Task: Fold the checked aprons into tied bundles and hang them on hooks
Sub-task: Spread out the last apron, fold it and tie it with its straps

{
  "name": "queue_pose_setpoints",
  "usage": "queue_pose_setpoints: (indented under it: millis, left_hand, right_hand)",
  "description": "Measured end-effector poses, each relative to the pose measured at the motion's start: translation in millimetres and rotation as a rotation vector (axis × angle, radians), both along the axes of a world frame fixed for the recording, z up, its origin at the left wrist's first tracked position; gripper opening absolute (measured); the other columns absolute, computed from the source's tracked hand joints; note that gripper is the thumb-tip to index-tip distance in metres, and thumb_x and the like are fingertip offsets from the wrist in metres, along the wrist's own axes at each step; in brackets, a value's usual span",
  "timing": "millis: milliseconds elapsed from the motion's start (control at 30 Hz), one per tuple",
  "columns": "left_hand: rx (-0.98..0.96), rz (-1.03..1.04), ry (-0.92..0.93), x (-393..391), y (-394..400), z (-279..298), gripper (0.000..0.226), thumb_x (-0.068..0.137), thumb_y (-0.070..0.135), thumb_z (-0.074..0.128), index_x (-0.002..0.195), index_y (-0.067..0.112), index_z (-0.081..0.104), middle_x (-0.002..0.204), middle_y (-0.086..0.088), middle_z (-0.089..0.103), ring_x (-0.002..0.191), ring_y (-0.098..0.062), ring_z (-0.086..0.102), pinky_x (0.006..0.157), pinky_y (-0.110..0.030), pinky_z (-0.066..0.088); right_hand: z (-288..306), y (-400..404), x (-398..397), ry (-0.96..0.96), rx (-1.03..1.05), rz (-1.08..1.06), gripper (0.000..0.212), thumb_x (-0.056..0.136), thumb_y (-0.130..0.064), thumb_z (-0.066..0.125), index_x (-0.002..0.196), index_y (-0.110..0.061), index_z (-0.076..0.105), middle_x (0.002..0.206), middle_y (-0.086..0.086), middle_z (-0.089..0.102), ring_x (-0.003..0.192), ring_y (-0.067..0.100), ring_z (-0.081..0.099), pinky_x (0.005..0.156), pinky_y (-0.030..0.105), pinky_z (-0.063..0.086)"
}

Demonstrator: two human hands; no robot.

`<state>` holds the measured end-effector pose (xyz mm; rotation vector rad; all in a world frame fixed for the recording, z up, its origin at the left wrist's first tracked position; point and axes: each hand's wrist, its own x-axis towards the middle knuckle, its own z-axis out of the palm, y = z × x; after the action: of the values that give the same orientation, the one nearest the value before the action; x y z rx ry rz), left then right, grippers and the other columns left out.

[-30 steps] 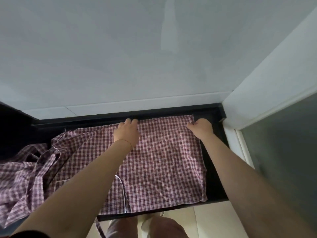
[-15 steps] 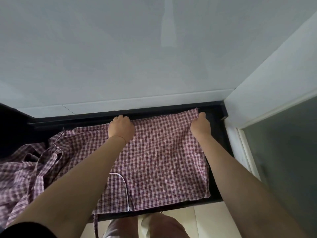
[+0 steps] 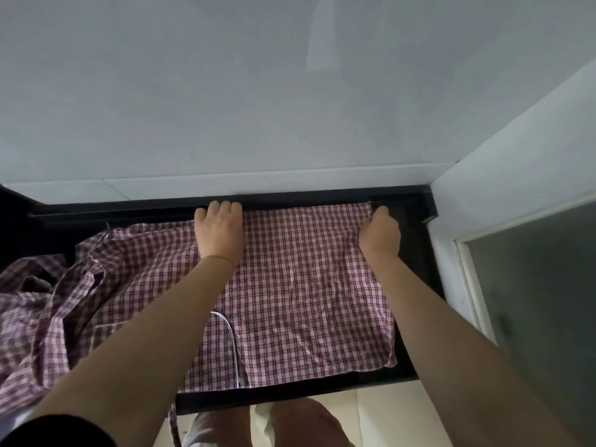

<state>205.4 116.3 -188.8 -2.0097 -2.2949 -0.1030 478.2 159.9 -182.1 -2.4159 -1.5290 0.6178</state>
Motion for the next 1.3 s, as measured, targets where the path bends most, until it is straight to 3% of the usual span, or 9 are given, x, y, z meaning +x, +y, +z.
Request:
queue_pose_setpoints:
  millis: [200, 367, 533, 667, 833, 933, 1033, 1167, 1300]
  left_hand:
    - [-0.183, -0.302, -0.258, 48.8, -10.6, 22.3, 0.021, 0.096, 0.022, 0.052, 0.116, 0.018, 0.06, 0.115, -0.002, 0.059, 0.105, -0.02, 0.053, 0.099, -0.04, 0.045]
    - [-0.576, -0.256, -0.16, 67.5, -20.8, 23.1, 0.094, 0.087, 0.072, 0.051, 0.158, 0.024, 0.013, 0.163, -0.014, 0.012, 0.151, -0.035, 0.011, 0.121, -0.052, 0.02]
    - [-0.593, -0.215, -0.125, 73.9, -22.4, 21.7, 0.108, 0.079, 0.074, 0.06, 0.155, 0.015, 0.011, 0.165, -0.016, 0.003, 0.153, -0.035, 0.003, 0.123, -0.051, 0.012]
    - [-0.502, -0.183, -0.084, 78.5, -34.2, 29.1, 0.089, 0.086, 0.067, 0.057, 0.15, 0.014, 0.025, 0.162, -0.019, 0.014, 0.15, -0.036, 0.015, 0.121, -0.05, 0.021]
    - [-0.518, -0.19, -0.145, 104.3, -69.6, 49.6, 0.052, 0.09, 0.06, 0.054, 0.121, 0.018, 0.051, 0.122, -0.003, 0.048, 0.107, -0.021, 0.052, 0.087, -0.037, 0.052]
    - [-0.721, -0.186, -0.108, 116.6, -87.7, 55.8, 0.052, 0.088, 0.068, 0.053, 0.099, 0.018, 0.06, 0.094, 0.005, 0.056, 0.079, -0.013, 0.057, 0.063, -0.028, 0.049]
    - [-0.821, -0.355, -0.131, 127.4, -107.2, 58.5, 0.05, 0.086, 0.07, 0.054, 0.083, 0.02, 0.06, 0.081, 0.004, 0.061, 0.073, -0.011, 0.057, 0.063, -0.027, 0.05]
    - [-0.789, -0.548, -0.084, 146.5, -140.2, 58.5, 0.049, 0.083, 0.066, 0.063, 0.09, 0.018, 0.061, 0.09, 0.001, 0.064, 0.082, -0.017, 0.059, 0.076, -0.034, 0.054]
    - [-0.692, -0.587, -0.032, 159.0, -151.8, 56.0, 0.037, 0.09, 0.05, 0.062, 0.11, 0.019, 0.058, 0.1, -0.001, 0.059, 0.09, -0.021, 0.058, 0.073, -0.033, 0.045]
  right_hand:
    - [4.3, -2.4, -4.3, 0.046, -0.007, -0.004, 0.022, 0.104, -0.021, 0.05, 0.112, -0.001, 0.053, 0.104, 0.017, 0.064, 0.085, 0.027, 0.06, 0.067, 0.033, 0.043]
    - [28.2, -6.2, 13.0, 0.292, -0.129, 0.018, 0.034, 0.096, -0.025, 0.063, 0.118, -0.006, 0.047, 0.107, 0.01, 0.061, 0.077, 0.013, 0.054, 0.06, 0.027, 0.042]
    - [36.5, -47.0, 27.1, 0.326, -0.3, 0.035, 0.042, 0.091, -0.032, 0.069, 0.118, -0.011, 0.045, 0.097, 0.002, 0.055, 0.076, 0.01, 0.052, 0.057, 0.023, 0.036]
    - [38.0, -76.8, 38.8, 0.329, -0.284, 0.009, 0.052, 0.09, -0.046, 0.067, 0.119, -0.01, 0.045, 0.108, 0.006, 0.059, 0.079, 0.011, 0.055, 0.06, 0.025, 0.041]
    - [45.7, -97.1, 46.4, 0.271, -0.506, 0.117, 0.104, 0.073, -0.07, 0.073, 0.147, -0.007, 0.037, 0.143, 0.014, 0.05, 0.126, 0.032, 0.054, 0.101, 0.045, 0.049]
    - [57.3, -113.3, 45.3, 0.193, -0.688, 0.239, 0.08, 0.077, -0.052, 0.079, 0.138, -0.009, 0.049, 0.131, 0.011, 0.059, 0.117, 0.032, 0.06, 0.102, 0.046, 0.05]
    - [60.7, -125.2, 44.2, 0.026, -0.786, 0.302, 0.056, 0.084, -0.039, 0.076, 0.128, -0.011, 0.055, 0.113, 0.01, 0.066, 0.105, 0.029, 0.066, 0.098, 0.045, 0.053]
    - [61.4, -136.9, 44.8, -0.013, -0.815, 0.298, 0.03, 0.087, -0.017, 0.071, 0.116, -0.01, 0.063, 0.093, 0.007, 0.072, 0.087, 0.024, 0.072, 0.09, 0.041, 0.058]
    - [66.0, -140.2, 49.2, 0.097, -0.528, 0.155, 0.013, 0.092, -0.019, 0.066, 0.097, -0.007, 0.065, 0.083, 0.009, 0.072, 0.072, 0.022, 0.072, 0.078, 0.038, 0.061]
